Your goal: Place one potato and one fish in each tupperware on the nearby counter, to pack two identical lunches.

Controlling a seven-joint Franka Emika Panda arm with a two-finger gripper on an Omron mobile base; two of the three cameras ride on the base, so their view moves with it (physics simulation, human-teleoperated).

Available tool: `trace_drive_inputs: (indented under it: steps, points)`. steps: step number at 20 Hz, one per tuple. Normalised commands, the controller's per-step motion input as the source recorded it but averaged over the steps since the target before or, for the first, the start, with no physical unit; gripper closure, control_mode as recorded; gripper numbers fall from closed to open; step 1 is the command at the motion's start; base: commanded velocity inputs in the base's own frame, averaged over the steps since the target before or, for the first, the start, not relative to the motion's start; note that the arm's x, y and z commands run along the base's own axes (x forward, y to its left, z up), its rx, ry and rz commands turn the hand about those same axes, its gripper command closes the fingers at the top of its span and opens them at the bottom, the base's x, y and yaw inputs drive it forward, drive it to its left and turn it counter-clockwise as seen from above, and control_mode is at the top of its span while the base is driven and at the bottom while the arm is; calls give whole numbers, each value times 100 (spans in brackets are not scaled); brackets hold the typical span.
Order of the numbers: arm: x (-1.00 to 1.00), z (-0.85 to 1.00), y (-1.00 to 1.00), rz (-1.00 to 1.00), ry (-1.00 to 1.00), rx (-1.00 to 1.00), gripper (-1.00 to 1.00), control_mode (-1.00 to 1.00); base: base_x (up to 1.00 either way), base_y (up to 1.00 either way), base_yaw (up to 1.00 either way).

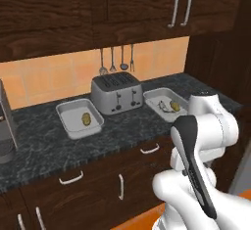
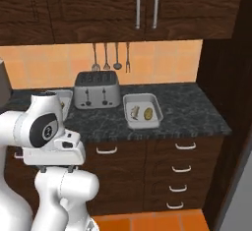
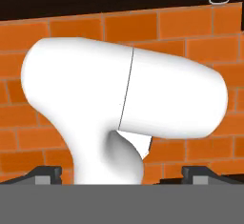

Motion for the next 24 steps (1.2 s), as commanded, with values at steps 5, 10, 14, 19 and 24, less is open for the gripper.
trace_drive_inputs:
  steps: [5,10,14,19,24]
  points:
    - [0,0,0,0,0,0,-100,100,-34,-100,-47]
    - [0,0,0,0,0,0,-100,100,-20,-100,-35]
    - [0,0,0,0,0,0,-100,100,-2,-100,-2]
    - [0,0,0,0,0,0,-100,100,54,-96,0]
    - [0,0,0,0,0,0,-100,100,90,-75,7]
